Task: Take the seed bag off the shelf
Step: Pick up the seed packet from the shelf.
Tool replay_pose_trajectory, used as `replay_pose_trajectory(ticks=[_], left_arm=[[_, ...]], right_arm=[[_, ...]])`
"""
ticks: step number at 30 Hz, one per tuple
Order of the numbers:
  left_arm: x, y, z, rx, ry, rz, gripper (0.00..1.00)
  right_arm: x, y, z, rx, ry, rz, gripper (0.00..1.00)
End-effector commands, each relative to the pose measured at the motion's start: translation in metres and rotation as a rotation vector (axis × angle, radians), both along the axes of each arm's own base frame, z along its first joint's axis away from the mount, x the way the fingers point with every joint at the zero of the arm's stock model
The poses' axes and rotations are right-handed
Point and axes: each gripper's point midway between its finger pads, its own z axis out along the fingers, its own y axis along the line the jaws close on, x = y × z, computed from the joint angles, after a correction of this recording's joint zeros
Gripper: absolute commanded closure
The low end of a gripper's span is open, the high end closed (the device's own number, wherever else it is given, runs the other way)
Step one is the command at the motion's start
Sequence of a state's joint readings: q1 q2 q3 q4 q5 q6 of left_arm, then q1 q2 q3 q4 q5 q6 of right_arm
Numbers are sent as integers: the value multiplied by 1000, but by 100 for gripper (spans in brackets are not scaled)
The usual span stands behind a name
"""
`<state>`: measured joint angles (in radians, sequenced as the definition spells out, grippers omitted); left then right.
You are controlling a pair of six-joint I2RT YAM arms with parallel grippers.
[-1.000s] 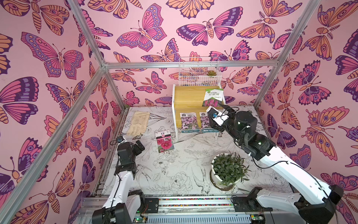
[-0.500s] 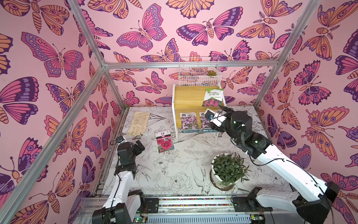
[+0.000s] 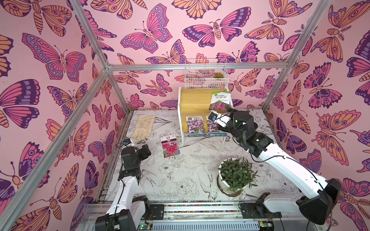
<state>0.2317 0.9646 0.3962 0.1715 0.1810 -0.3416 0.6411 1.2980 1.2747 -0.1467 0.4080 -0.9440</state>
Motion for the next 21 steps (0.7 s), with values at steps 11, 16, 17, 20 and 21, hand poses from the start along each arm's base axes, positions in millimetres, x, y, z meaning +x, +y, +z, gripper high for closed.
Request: replay_pose_trajectory(ticks=[11, 16, 17, 20, 21], left_arm=[[25, -137, 143, -287, -239, -667, 19], [13, -188, 166, -334, -244, -825, 19], [10, -195, 168, -339, -245, -846, 19], [2, -205, 171, -342, -251, -874, 19], [0, -206, 172, -342, -253, -878, 19]], right_arm=[[13, -9, 31, 66, -41, -16, 25], [23, -6, 22, 52, -22, -22, 26], [25, -5, 20, 51, -22, -24, 27], [31, -6, 18, 50, -19, -30, 29], [32, -6, 17, 47, -18, -32, 31]])
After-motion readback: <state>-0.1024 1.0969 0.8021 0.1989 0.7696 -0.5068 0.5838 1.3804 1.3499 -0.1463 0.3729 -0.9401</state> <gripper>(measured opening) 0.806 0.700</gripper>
